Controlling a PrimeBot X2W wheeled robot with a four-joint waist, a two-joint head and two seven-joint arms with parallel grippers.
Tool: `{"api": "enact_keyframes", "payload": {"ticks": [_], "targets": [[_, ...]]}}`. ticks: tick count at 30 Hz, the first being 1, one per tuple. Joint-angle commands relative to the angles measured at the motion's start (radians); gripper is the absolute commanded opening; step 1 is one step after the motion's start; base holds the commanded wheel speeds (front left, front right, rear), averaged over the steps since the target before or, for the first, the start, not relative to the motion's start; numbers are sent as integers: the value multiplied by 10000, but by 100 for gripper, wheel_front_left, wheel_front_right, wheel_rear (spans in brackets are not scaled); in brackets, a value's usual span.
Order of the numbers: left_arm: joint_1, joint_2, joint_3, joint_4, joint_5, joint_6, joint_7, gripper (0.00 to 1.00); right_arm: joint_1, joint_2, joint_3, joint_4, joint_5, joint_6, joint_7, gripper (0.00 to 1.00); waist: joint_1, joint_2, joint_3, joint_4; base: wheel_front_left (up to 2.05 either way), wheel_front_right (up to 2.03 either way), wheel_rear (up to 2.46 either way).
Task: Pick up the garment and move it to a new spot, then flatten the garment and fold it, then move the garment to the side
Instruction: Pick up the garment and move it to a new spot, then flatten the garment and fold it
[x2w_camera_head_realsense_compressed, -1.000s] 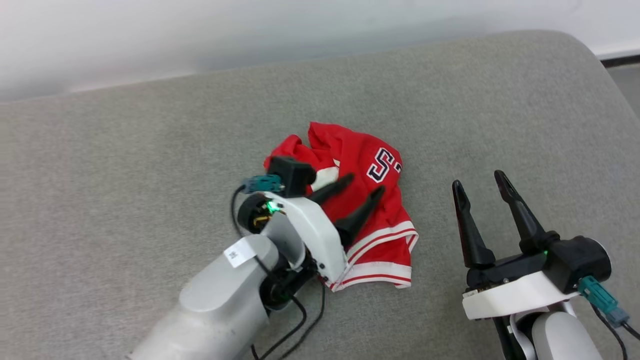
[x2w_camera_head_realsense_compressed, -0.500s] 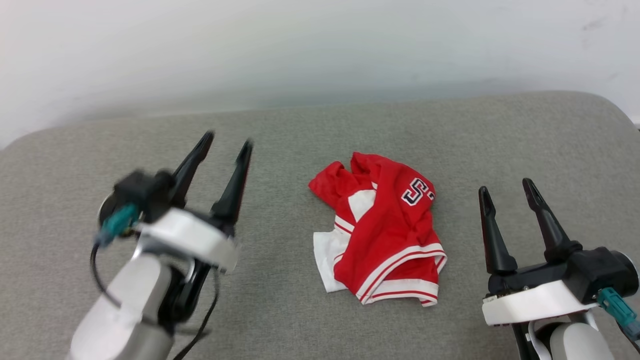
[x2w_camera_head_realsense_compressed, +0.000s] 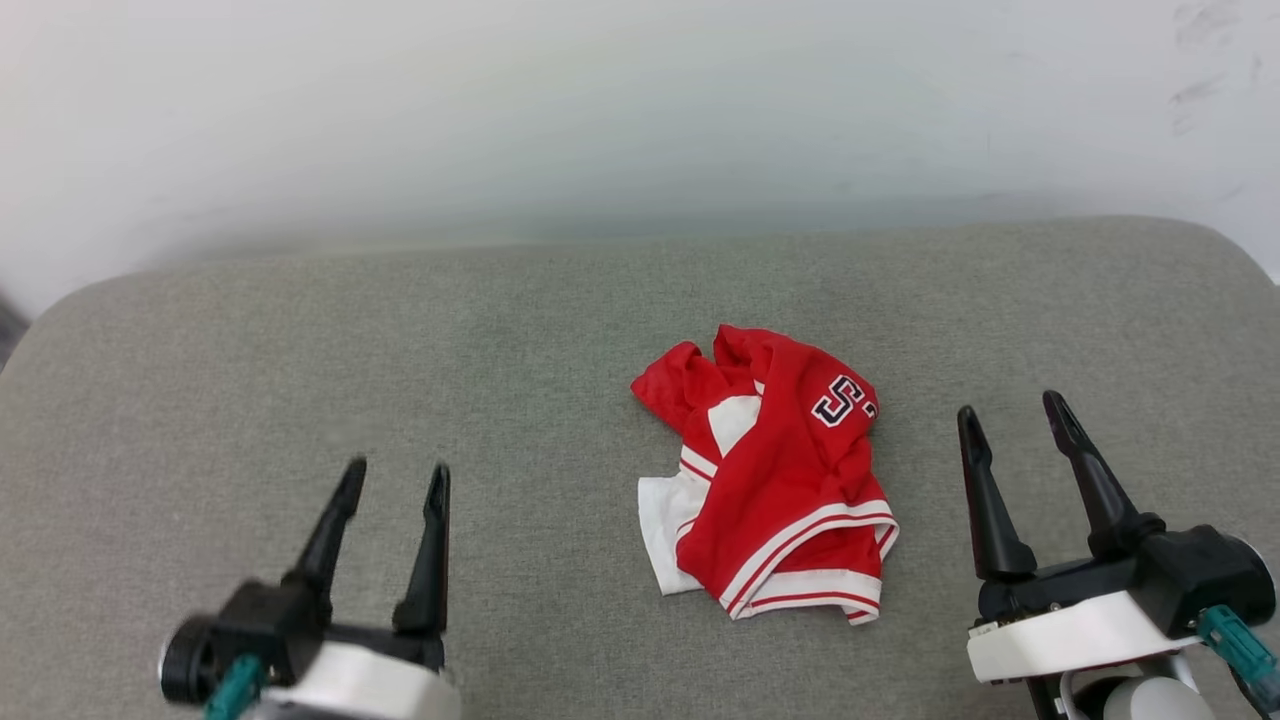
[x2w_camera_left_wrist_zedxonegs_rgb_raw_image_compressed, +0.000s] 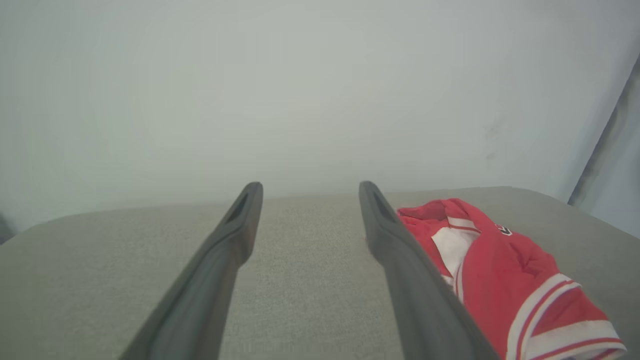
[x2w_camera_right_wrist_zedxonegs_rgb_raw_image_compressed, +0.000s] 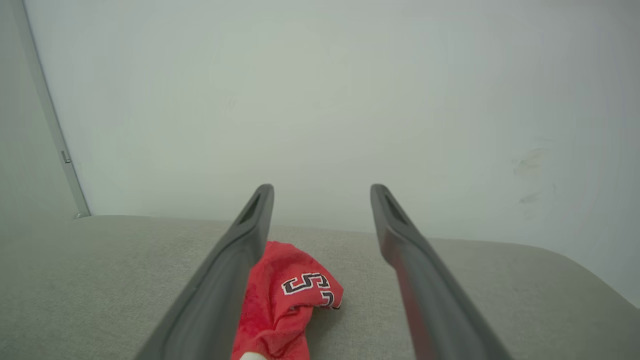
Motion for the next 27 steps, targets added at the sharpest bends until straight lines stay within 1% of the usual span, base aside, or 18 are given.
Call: {"api": "enact_keyframes", "payload": {"ticks": [1,2,5,8,9,11,12,14,17,21,23,27], "targets": [[215,-127,86,-44,55,-39,-25,100,88,19,-16,-18,89,-7,-18,100,1,0,-37,-40,0,0,0],[367,-276,218,-65,137,-95,-25,100,121,21,-25,-17,112,-7,-18,100,1,0,-53,-58,0,0,0],[714,-636,363,22,403,-447,-25,100,198,20,-36,-46,145,-7,-18,100,1,0,-44,-92,0,0,0],[751,-817,501,168,668,-720,-26,100,179,21,-3,-79,120,-7,-18,100,1,0,40,-135,0,0,0],[450,-992,378,452,832,-1023,-26,100,162,21,8,-91,124,-7,-18,100,1,0,209,-210,0,0,0],[231,-923,113,745,811,-1156,41,100,142,21,53,-92,56,-7,-18,100,1,0,343,-261,0,0,0],[45,-907,-6,884,735,-1206,243,100,107,21,66,-106,36,-7,-20,100,1,0,410,-277,0,0,0],[-332,-789,-332,1119,703,-1298,921,100,35,21,71,-98,0,-7,-20,100,1,0,524,-330,0,0,0],[-905,-839,-658,1327,432,-1336,2352,100,-49,21,128,-98,-41,-7,-18,100,1,0,735,-439,0,0,0],[-1653,-855,-1324,1365,32,-1404,4820,100,-228,21,189,-194,-89,-7,-20,100,1,0,1153,-595,0,0,0],[-2119,-878,-1509,1177,-168,-1413,5746,100,-257,21,263,-250,-109,-7,-20,100,1,0,1368,-640,0,0,0],[-2726,-574,-1788,1229,64,-1333,7303,100,-411,20,458,-349,-171,-7,-20,100,1,0,1772,-815,0,0,0]]}}
